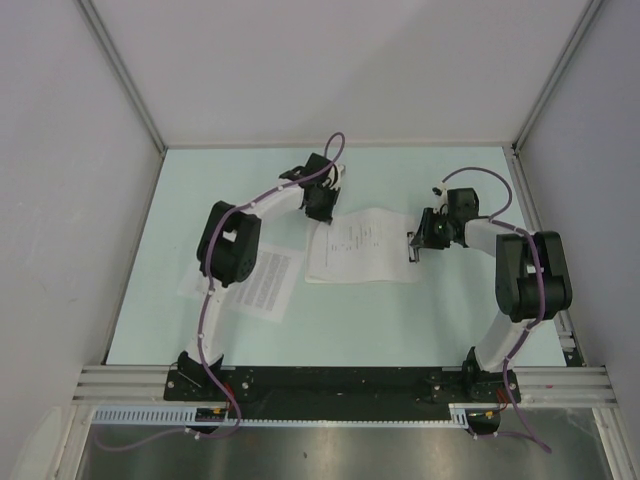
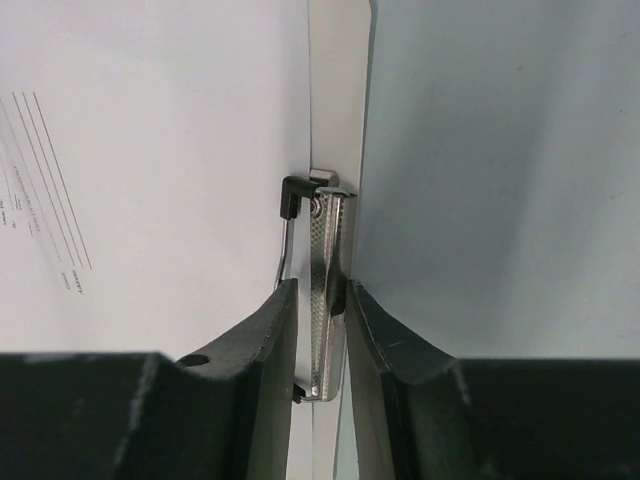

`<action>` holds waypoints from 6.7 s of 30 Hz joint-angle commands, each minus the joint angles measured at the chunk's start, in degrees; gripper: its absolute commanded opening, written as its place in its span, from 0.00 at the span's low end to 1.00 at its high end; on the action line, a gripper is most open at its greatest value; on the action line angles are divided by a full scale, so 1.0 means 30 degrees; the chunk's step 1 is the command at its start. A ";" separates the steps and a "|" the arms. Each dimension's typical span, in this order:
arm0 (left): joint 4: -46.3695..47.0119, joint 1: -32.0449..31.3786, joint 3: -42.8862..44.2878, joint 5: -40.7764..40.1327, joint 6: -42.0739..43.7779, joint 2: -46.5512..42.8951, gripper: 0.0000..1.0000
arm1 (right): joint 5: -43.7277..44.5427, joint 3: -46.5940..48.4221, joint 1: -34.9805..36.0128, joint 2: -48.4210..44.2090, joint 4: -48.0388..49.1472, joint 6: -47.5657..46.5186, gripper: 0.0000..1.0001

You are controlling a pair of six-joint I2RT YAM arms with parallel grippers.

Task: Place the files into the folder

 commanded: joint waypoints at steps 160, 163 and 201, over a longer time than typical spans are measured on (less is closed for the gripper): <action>1.0033 0.8485 -2.5038 0.2961 -1.6535 -1.5219 0.29 | 0.1483 0.1441 1.4718 0.6394 1.7441 2.2208 0.80; 0.9945 0.8485 -2.4862 0.3019 -1.6418 -1.5335 0.28 | 0.2270 0.1441 1.5128 0.5519 1.4865 2.0277 0.52; 0.9154 0.1424 -1.2001 0.6681 -0.9093 -0.9596 0.84 | 0.2418 0.7623 0.2884 0.2789 -0.7993 -1.3040 0.00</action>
